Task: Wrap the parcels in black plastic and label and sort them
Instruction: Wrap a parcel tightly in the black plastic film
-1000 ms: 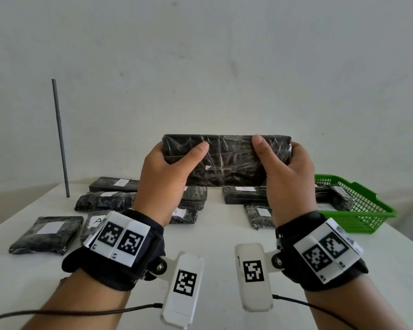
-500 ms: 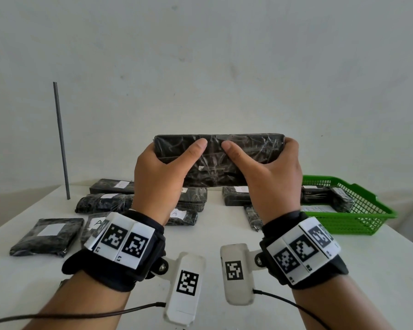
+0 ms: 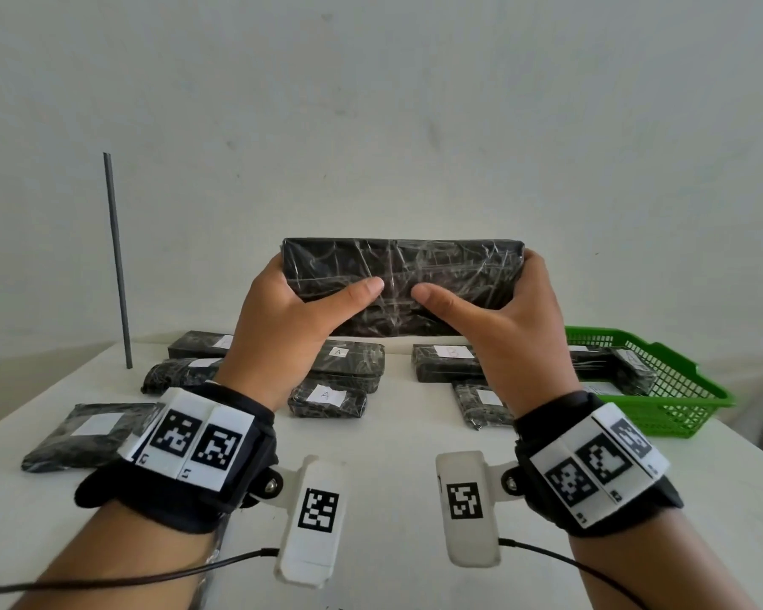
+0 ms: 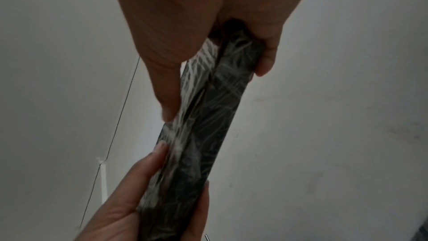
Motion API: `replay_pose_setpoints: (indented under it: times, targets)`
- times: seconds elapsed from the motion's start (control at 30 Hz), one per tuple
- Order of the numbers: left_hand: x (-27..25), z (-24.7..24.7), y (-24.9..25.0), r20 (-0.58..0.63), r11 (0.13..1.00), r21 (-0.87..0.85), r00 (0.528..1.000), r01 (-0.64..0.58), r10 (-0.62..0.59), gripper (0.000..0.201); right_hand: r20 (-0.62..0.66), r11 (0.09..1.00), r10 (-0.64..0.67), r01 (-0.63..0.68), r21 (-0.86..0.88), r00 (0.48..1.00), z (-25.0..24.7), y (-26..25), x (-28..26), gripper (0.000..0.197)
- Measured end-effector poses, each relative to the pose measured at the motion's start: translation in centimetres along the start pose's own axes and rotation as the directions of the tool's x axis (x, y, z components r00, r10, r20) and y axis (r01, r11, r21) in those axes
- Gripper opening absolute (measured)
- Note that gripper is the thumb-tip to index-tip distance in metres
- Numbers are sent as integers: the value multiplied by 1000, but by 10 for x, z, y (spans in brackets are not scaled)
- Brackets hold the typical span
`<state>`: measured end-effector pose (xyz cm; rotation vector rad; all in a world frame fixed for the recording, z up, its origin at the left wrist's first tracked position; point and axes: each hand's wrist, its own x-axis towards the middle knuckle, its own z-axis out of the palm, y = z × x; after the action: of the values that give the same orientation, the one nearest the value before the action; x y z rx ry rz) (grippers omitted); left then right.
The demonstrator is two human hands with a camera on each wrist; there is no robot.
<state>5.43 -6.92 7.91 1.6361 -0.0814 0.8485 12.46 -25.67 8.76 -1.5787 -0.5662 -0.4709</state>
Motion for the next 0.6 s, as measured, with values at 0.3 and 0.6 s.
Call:
replay_pose_setpoints:
  times: [0.3, 0.6]
  targets:
    - [-3, -4, 2, 53, 999, 5, 998, 32, -32, 44, 52, 995, -27, 32, -94, 998, -7, 1, 0, 71]
    - [-3, -7, 2, 45, 998, -12, 998, 54, -54, 31, 125, 986, -10, 30, -162, 992, -12, -2, 0, 68]
